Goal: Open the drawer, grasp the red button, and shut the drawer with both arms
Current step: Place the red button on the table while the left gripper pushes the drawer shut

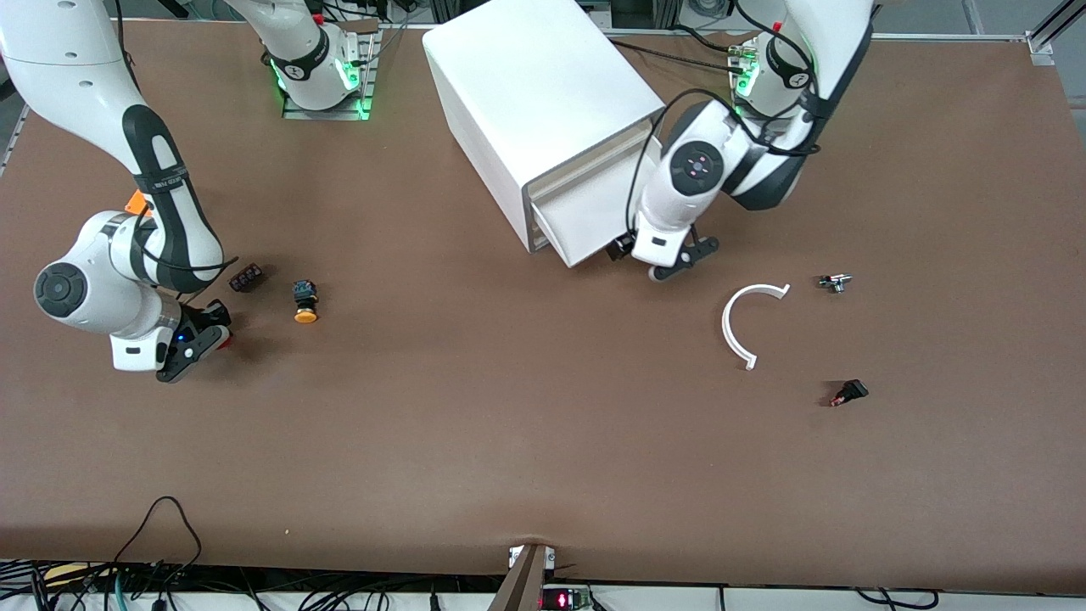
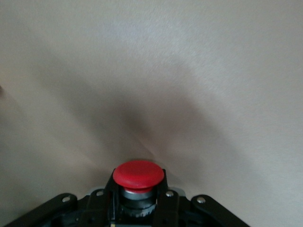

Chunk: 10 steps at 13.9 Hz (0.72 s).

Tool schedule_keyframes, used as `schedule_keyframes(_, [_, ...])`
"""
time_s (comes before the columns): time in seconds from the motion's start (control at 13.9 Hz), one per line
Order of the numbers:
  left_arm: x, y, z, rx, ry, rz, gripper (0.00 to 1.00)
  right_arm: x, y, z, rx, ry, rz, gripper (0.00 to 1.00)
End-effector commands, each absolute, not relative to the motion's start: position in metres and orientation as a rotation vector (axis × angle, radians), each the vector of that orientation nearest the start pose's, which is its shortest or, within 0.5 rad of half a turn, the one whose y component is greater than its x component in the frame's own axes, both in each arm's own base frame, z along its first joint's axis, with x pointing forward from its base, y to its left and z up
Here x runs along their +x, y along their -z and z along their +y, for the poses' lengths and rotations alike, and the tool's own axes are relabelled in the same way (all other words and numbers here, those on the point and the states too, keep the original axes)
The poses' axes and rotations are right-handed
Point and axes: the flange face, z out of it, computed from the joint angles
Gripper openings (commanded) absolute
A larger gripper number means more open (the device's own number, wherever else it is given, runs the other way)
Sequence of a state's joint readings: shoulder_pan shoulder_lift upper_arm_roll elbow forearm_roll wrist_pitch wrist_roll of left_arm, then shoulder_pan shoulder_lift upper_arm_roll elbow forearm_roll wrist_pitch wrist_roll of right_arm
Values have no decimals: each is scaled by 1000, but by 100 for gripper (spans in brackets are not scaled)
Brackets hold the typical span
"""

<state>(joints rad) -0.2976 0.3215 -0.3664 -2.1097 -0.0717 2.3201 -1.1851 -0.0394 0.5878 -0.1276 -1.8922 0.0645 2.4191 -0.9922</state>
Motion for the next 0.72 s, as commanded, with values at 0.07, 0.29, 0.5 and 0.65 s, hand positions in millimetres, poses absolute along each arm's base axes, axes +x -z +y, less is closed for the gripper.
schedule_keyframes(0.07, [419,-286,-384,-2993,-325,-983,100,612,-198,-108,-2869,-32,-1224,95])
schedule_keyframes(0.29, [399,-294,-407,-2995,-335,-992,100,625,-243,-74,-2882,20,-1100,99])
schedule_keyframes(0.5, [384,-297,-422,-2988,-347,-1009,100,636,-290,-19,-2932,34,-918,99])
schedule_keyframes(0.65, [380,-299,-427,-2982,-350,-1026,100,639,-323,18,-2972,-11,-793,99])
